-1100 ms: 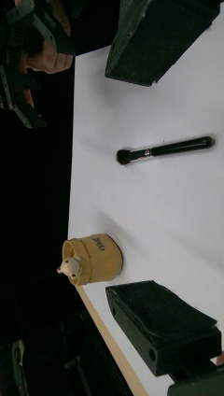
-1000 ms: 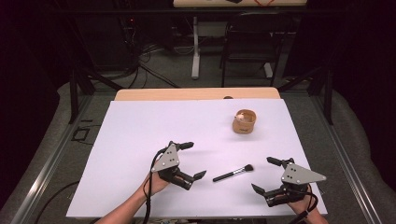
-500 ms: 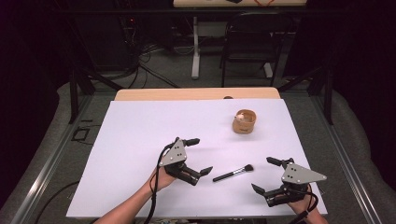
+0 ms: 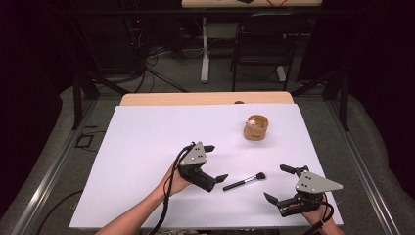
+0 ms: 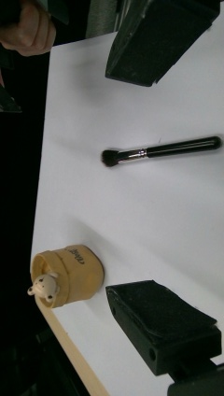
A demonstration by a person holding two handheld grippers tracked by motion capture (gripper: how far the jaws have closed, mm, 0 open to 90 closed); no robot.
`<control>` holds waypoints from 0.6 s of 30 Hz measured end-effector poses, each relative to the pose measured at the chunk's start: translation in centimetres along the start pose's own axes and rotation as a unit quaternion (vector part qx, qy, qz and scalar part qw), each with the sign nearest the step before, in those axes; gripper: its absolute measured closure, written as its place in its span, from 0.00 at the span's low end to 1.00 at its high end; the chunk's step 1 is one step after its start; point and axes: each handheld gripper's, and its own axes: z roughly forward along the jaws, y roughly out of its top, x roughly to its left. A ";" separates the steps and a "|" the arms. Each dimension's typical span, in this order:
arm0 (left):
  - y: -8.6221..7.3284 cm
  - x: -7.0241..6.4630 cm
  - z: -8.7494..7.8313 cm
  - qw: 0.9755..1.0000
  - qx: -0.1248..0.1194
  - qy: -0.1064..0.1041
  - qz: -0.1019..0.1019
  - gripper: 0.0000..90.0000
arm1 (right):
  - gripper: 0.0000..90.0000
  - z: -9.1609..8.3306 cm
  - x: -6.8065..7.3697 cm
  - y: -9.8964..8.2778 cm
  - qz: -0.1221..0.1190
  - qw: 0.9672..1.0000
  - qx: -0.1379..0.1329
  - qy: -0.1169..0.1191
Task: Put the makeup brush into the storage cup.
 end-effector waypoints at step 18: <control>3.3 0.6 1.1 0.990 0.143 -0.010 -0.004 0.00 | 0.01 0.1 -0.1 0.0 0.005 1.000 0.003 0.002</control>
